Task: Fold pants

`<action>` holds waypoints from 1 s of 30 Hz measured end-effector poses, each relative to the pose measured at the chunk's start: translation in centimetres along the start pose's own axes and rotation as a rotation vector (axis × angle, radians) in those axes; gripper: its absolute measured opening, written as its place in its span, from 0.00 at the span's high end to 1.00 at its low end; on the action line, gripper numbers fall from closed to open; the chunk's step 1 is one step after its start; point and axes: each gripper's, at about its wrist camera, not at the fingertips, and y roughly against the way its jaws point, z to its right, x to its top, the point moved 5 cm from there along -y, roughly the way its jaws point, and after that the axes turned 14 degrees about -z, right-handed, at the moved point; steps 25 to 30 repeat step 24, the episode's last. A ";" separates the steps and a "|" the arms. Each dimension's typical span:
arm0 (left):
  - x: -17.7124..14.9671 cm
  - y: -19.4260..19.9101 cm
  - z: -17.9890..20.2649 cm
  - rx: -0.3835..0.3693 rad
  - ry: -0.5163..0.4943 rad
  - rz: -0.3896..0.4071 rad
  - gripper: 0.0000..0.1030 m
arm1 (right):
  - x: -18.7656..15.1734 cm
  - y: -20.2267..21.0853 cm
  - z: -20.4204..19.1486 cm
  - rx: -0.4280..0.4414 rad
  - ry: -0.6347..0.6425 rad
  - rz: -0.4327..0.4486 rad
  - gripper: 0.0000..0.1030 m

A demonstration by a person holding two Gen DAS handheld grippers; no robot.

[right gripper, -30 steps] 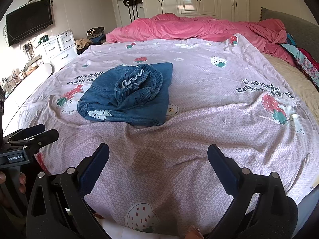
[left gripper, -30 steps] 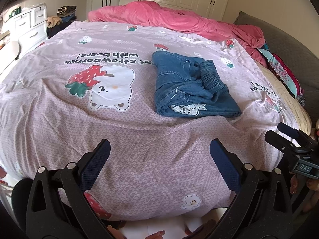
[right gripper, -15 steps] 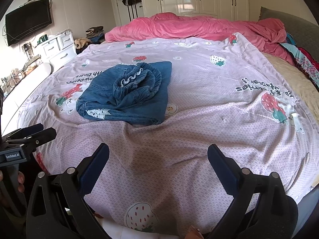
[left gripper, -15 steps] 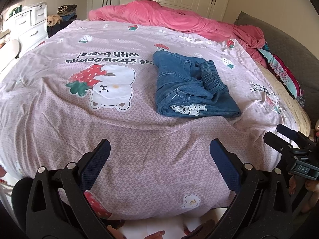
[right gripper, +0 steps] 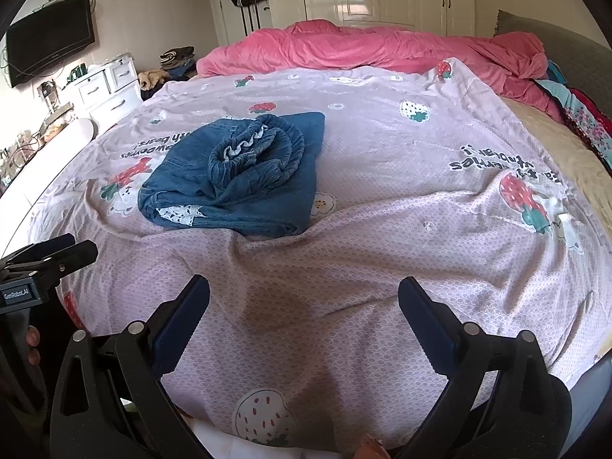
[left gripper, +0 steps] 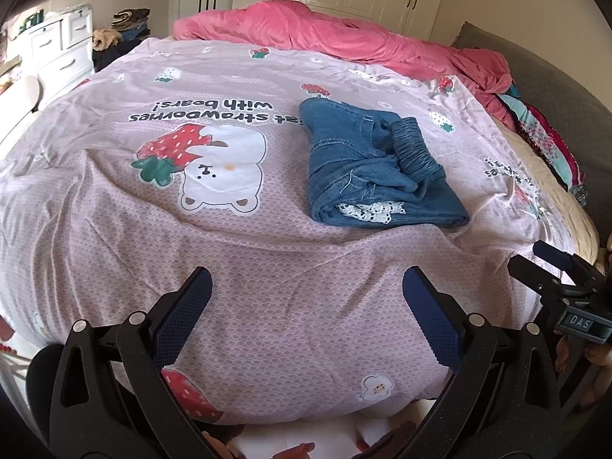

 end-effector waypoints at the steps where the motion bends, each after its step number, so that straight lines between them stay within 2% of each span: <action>1: 0.0 0.0 0.0 -0.002 -0.004 -0.002 0.09 | 0.0 -0.1 0.1 -0.002 0.000 -0.002 0.04; 6: 0.2 0.0 -0.2 0.016 -0.013 0.007 0.09 | 0.3 -0.4 0.3 -0.018 -0.001 -0.015 0.04; 11: 0.7 -0.3 -0.8 0.104 0.004 0.026 0.09 | 0.8 -1.2 1.5 -0.032 -0.010 -0.032 0.04; 14: 1.4 -0.3 -1.4 0.051 0.013 0.029 0.09 | 1.7 -1.7 3.4 -0.055 -0.033 -0.040 0.04; 16: 2.6 -0.7 -2.7 0.051 0.025 0.010 0.09 | 2.8 -1.6 6.1 -0.075 -0.076 -0.029 0.04; 18: 4.2 -1.4 -4.8 0.113 0.052 -0.016 0.09 | 4.1 -1.3 9.4 -0.080 -0.134 -0.017 0.04; 20: 6.4 -2.2 -8.4 0.192 0.106 -0.033 0.09 | 5.6 -1.4 13.6 -0.114 -0.198 -0.025 0.04; 22: 8.8 -3.0 -12.9 0.256 0.166 -0.048 0.09 | 7.3 -1.8 18.4 -0.175 -0.240 -0.027 0.04; 24: 11.4 -3.9 -17.8 0.327 0.246 -0.062 0.09 | 9.2 -3.0 24.3 -0.286 -0.283 -0.056 0.04; 30: 11.4 -3.9 -17.8 0.327 0.246 -0.062 0.09 | 9.2 -3.0 24.3 -0.286 -0.283 -0.056 0.04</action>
